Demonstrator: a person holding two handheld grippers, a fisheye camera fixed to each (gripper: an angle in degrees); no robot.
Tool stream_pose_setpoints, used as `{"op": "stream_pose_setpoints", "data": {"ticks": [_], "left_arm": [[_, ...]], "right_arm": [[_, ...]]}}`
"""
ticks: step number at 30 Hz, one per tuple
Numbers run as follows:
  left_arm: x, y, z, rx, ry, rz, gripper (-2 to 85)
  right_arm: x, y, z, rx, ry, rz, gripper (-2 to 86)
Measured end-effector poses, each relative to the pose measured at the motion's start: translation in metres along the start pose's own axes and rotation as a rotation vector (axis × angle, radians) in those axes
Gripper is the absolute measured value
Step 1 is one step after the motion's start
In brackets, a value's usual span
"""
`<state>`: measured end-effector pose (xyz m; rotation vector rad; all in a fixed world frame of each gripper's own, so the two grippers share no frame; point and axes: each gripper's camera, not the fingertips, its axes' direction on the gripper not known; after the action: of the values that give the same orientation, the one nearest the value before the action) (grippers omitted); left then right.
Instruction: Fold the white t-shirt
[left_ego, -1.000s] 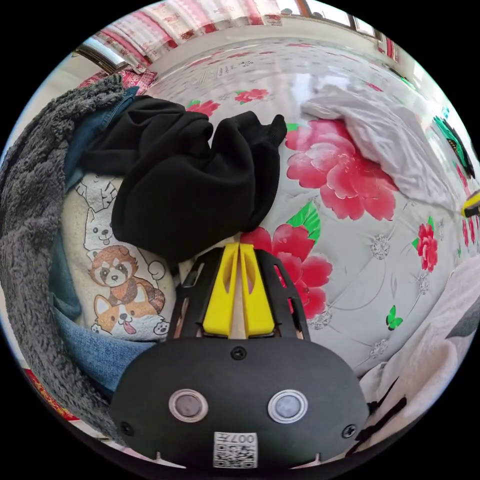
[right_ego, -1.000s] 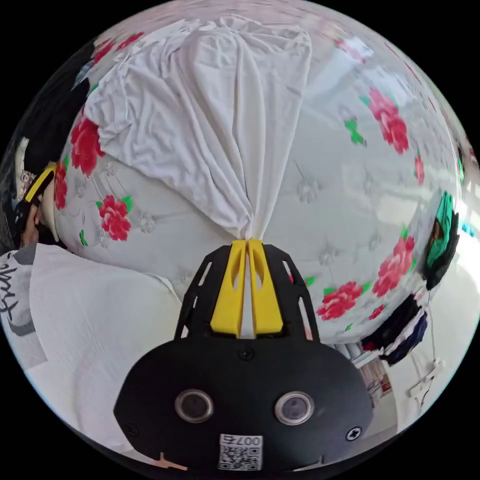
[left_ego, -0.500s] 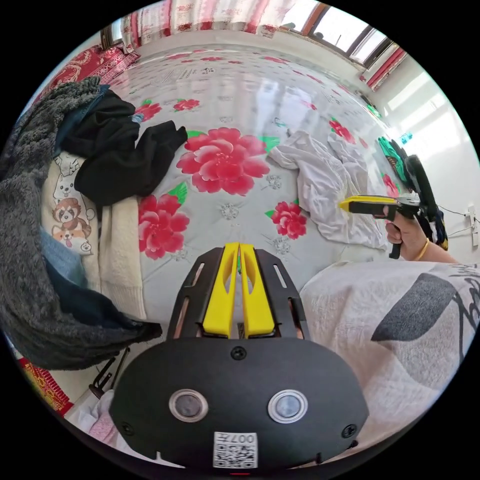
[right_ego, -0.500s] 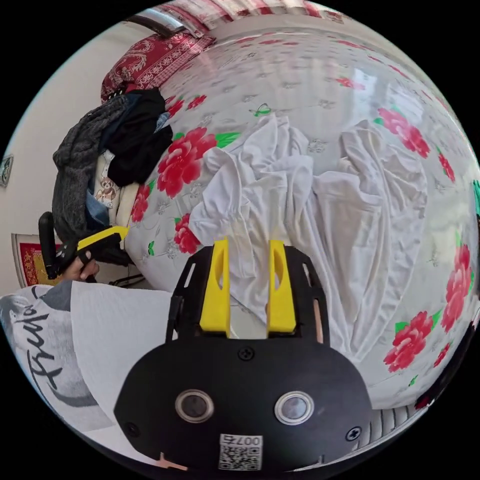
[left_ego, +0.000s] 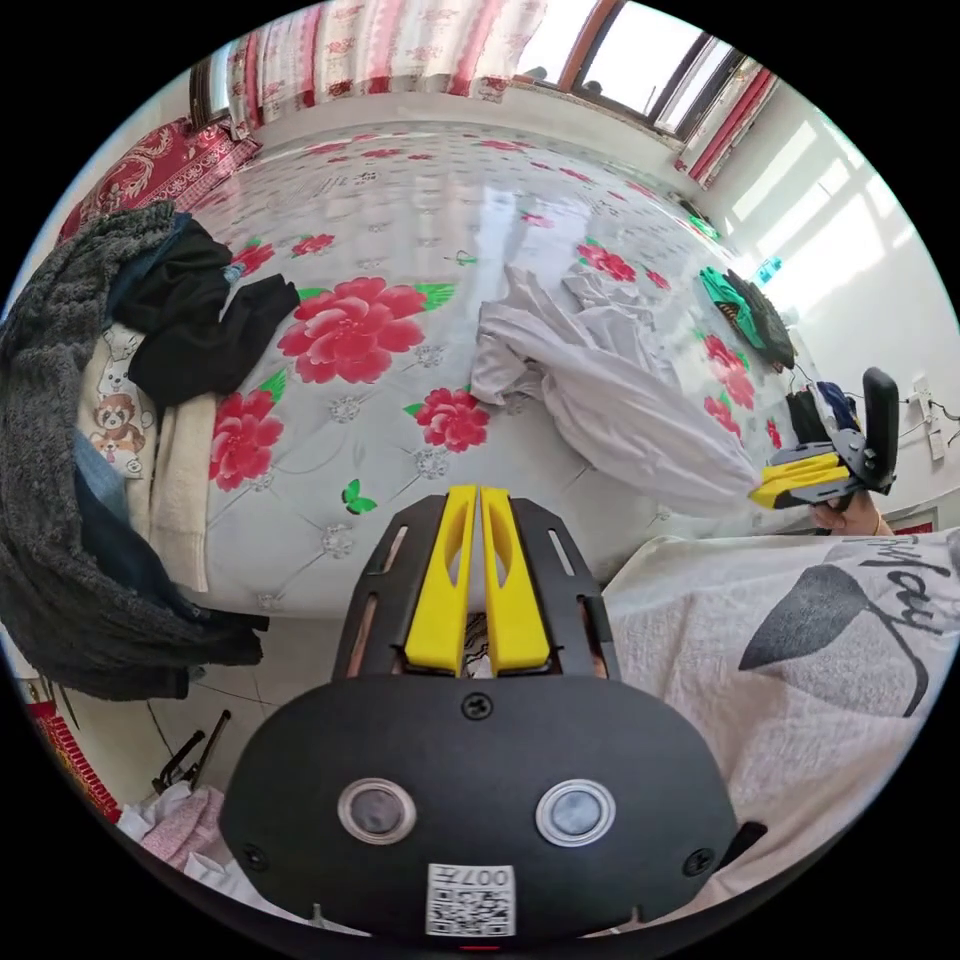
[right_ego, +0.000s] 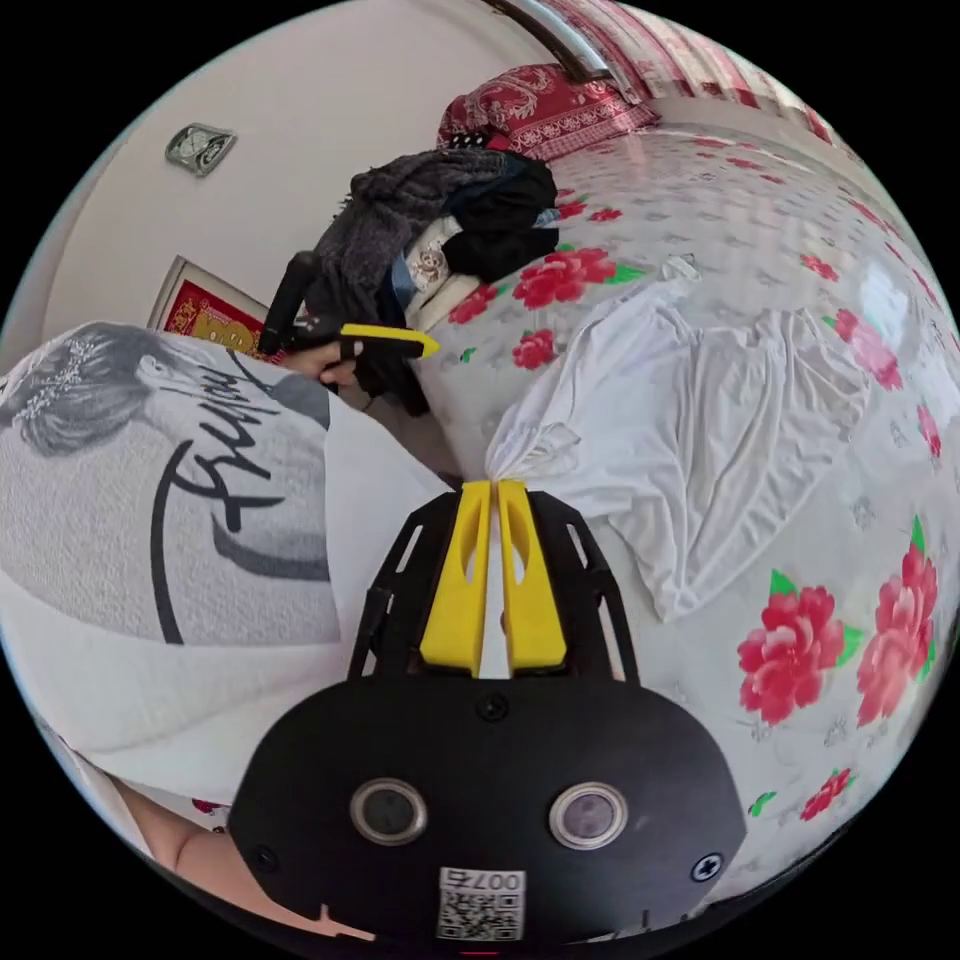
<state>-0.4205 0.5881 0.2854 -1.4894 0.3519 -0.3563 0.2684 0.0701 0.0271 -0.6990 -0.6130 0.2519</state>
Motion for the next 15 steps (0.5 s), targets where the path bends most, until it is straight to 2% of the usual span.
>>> {"op": "stream_pose_setpoints", "data": {"ticks": [3,7,9,15], "left_arm": [[0.002,-0.006,0.022,-0.036,0.087,-0.013,5.6],[-0.004,-0.015,0.032,-0.034,0.102,-0.044,6.5],[-0.009,-0.027,0.035,-0.023,0.103,-0.049,7.2],[-0.011,-0.081,0.054,-0.051,0.165,-0.012,11.3]], "right_arm": [[0.019,0.044,-0.002,-0.020,0.035,0.155,0.2],[0.034,0.084,-0.023,0.198,-0.040,0.288,1.1],[0.039,0.094,-0.025,0.252,-0.006,0.343,1.3],[0.055,0.096,-0.006,0.225,0.131,0.448,1.6]]}}
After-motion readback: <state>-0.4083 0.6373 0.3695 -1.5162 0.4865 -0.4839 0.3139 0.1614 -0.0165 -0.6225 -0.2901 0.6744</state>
